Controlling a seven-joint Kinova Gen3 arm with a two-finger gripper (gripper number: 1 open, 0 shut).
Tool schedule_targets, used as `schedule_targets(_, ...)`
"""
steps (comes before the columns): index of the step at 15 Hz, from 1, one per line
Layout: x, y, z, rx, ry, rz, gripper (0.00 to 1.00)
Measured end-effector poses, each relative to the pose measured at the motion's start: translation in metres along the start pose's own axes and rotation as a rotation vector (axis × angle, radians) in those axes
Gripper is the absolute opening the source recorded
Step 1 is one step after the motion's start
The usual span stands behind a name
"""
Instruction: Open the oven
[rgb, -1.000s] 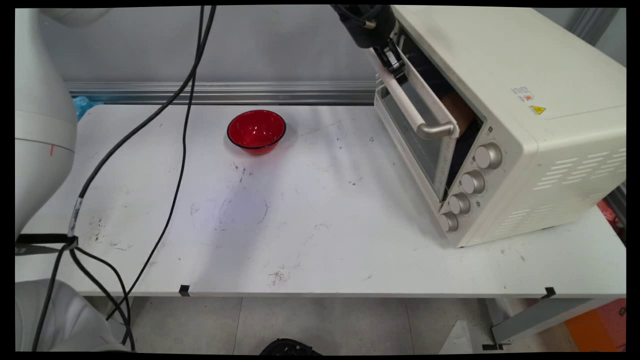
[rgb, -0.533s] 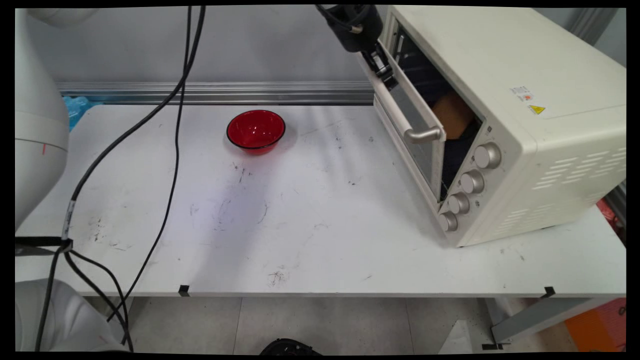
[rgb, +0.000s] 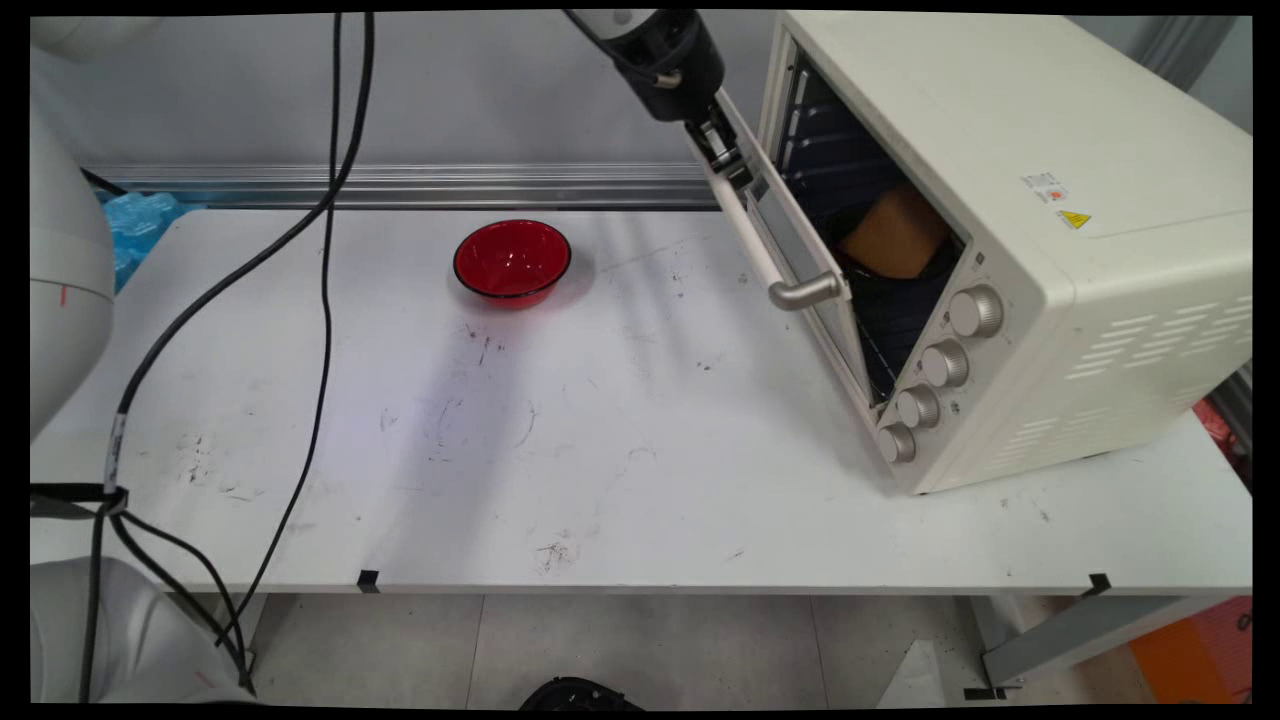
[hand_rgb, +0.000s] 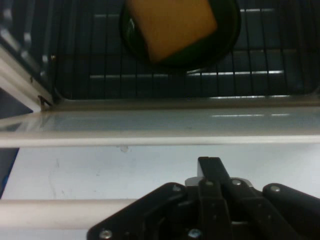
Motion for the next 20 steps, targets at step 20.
schedule_targets(20,-0.072,0.008,0.007,-0.018,0.001,0.015,0.00)
